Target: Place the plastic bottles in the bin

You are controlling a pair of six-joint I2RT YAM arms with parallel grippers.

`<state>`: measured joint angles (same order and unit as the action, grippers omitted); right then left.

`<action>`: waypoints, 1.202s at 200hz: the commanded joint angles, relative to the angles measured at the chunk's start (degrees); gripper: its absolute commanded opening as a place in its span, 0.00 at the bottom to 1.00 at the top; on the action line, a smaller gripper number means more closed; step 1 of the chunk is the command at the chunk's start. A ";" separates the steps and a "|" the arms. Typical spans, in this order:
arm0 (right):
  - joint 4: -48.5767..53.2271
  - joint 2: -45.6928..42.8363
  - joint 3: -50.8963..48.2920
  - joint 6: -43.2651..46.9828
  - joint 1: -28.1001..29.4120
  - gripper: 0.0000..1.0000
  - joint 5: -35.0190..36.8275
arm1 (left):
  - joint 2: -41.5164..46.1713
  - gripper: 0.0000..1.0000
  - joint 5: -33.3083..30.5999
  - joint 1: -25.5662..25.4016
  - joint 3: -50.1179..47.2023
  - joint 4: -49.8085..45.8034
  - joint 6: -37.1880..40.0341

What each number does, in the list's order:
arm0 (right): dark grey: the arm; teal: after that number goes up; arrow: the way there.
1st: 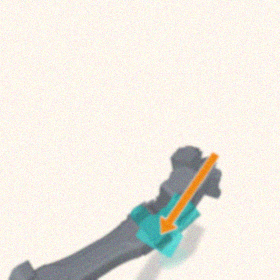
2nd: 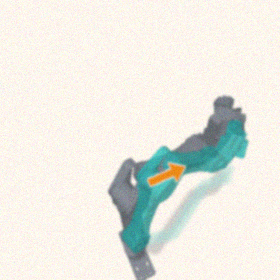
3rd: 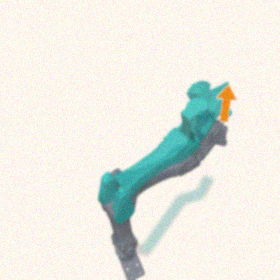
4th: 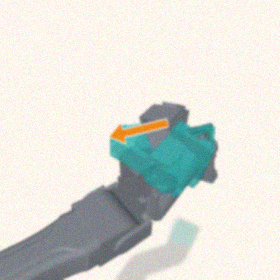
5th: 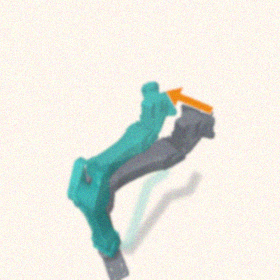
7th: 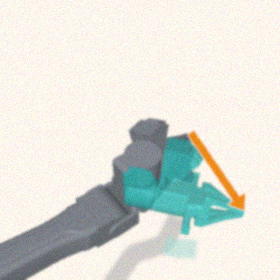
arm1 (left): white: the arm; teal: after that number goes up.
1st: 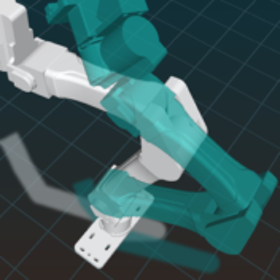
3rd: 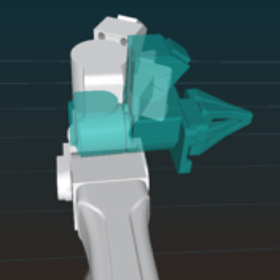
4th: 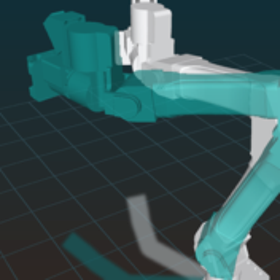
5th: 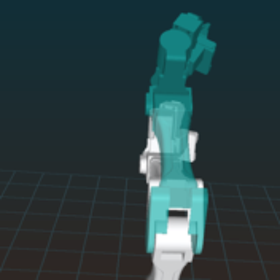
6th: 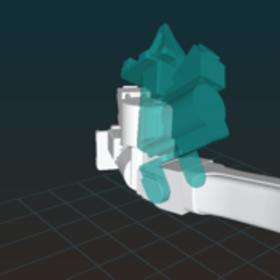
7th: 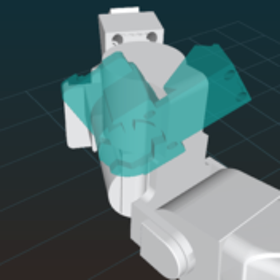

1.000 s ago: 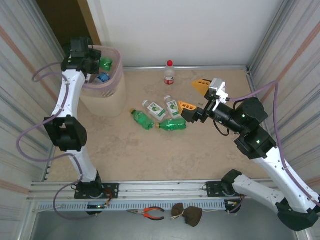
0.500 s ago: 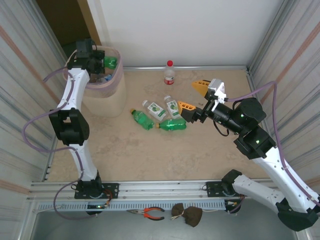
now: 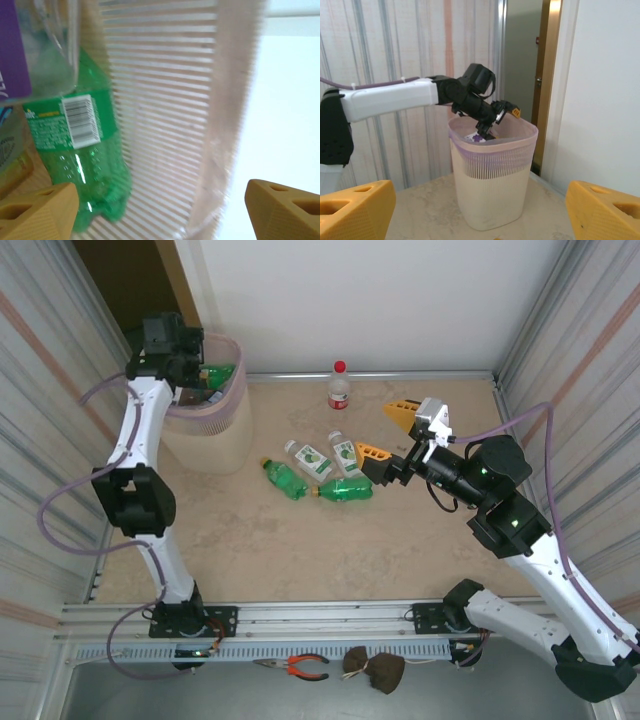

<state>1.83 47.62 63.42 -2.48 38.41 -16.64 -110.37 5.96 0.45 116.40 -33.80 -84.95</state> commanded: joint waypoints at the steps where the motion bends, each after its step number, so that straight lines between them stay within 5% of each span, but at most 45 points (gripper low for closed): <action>1: -0.20 -1.03 0.97 0.59 0.28 0.87 0.10 | 4.13 0.84 -0.31 0.56 -0.64 0.55 0.77; 59: -0.24 -1.30 0.42 0.49 0.41 0.86 0.20 | 4.41 0.56 4.39 0.49 -1.36 4.99 4.38; 146: 7.34 3.79 2.59 1.82 -1.91 0.86 9.96 | 11.94 0.58 10.01 -0.18 -7.62 15.40 24.84; 195: 3.17 11.90 0.53 -3.38 -14.04 0.85 3.14 | 18.95 0.59 13.58 -0.28 -12.62 15.66 34.93; 240: -7.32 23.69 -0.34 -2.91 -19.00 0.84 -0.39 | 27.04 0.59 16.36 -0.97 -21.38 16.07 41.09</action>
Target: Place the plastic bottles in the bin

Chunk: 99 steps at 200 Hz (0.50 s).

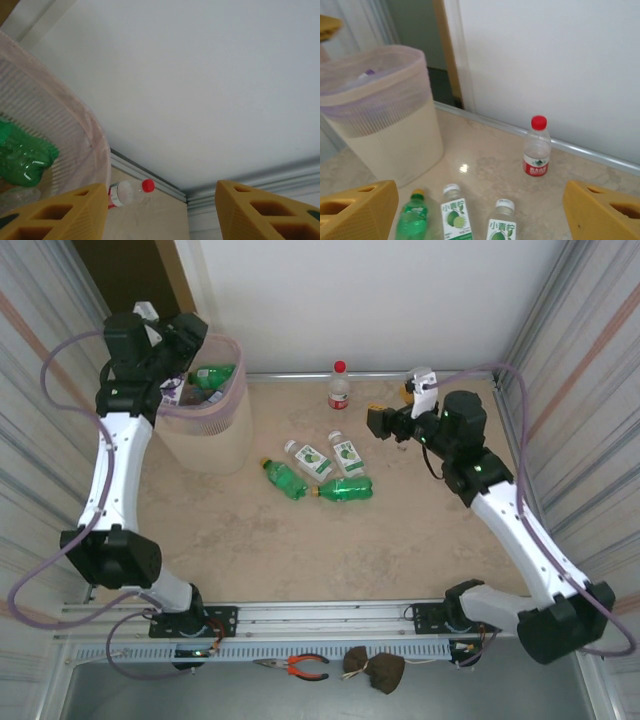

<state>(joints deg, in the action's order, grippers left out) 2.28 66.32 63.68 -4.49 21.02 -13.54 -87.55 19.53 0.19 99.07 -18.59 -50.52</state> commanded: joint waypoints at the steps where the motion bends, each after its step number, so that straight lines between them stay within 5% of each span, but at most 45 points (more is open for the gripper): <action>1: -8.21 5.66 -0.47 -0.79 -1.77 0.84 -3.77 | 4.44 0.59 2.75 -0.71 -4.23 0.76 6.84; 99: -28.19 41.13 15.90 0.92 -5.35 0.81 -6.67 | 21.25 0.65 6.60 -3.44 -20.67 -3.75 11.86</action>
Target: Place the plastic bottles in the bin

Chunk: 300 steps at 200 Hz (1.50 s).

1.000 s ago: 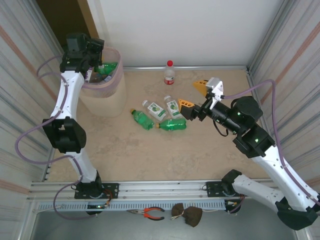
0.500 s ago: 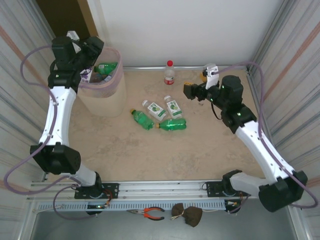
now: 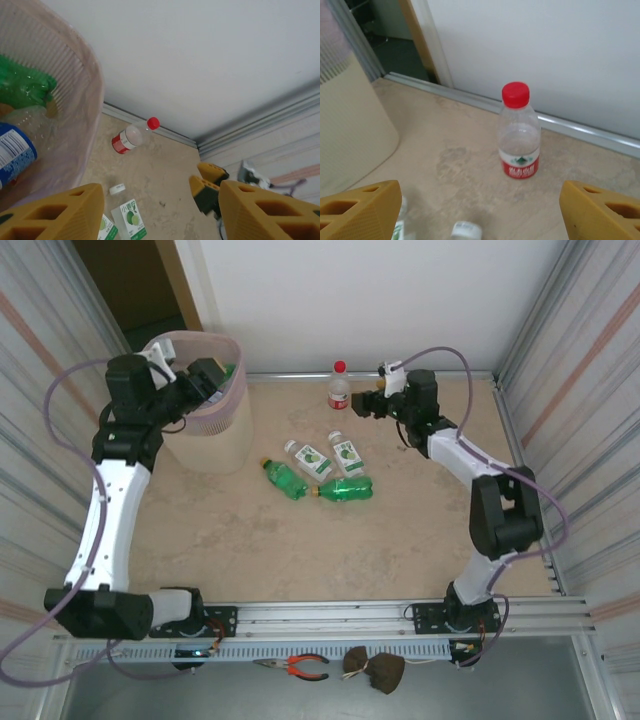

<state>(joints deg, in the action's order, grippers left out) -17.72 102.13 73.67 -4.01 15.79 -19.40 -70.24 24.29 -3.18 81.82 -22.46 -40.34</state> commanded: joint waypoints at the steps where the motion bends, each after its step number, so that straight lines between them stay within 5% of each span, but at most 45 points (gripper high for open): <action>1: -8.33 5.70 6.11 0.47 -0.09 0.81 -0.82 | 4.08 0.65 1.82 -0.07 -3.56 0.17 1.58; 138: -3.34 38.86 45.88 1.25 0.46 0.82 -2.18 | -0.11 0.69 3.67 -3.93 -1.25 -2.37 1.14; 194: -3.91 43.03 47.79 1.20 0.81 0.76 -4.14 | -2.67 0.68 4.62 -4.64 -0.60 -3.29 0.85; 300: -2.69 44.31 49.20 3.05 1.06 0.47 -4.29 | -2.55 0.69 4.31 -4.64 -2.08 -3.20 1.43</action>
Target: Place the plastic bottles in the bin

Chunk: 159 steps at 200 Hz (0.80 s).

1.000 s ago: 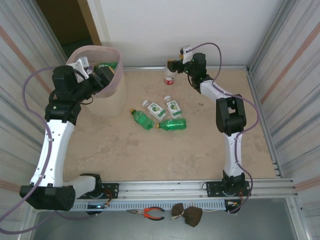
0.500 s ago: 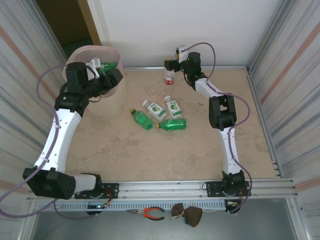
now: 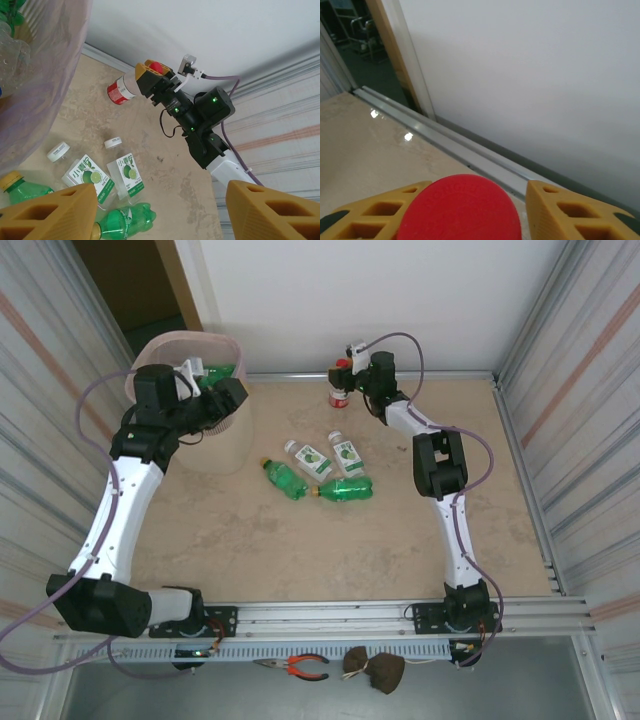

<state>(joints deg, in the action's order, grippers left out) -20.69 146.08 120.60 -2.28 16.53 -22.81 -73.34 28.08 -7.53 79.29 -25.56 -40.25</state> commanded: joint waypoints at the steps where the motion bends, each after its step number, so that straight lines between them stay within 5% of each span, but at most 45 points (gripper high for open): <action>1: 0.25 0.35 2.28 1.36 0.33 0.47 -0.90 | 0.56 0.70 0.51 -0.29 0.49 -0.10 1.37; 128: 1.68 -17.35 -11.70 2.32 -0.21 0.40 -4.03 | 3.25 0.72 -1.19 -0.23 2.43 -0.46 10.22; 159: 7.22 -25.76 -18.25 2.91 -0.45 0.39 -6.44 | 4.18 0.75 4.97 -0.29 2.38 2.76 15.74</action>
<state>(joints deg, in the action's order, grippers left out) -17.41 128.68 105.32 -0.80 16.45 -25.85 -71.75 28.36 -7.53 80.25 -25.80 -30.68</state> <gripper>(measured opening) 0.399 0.743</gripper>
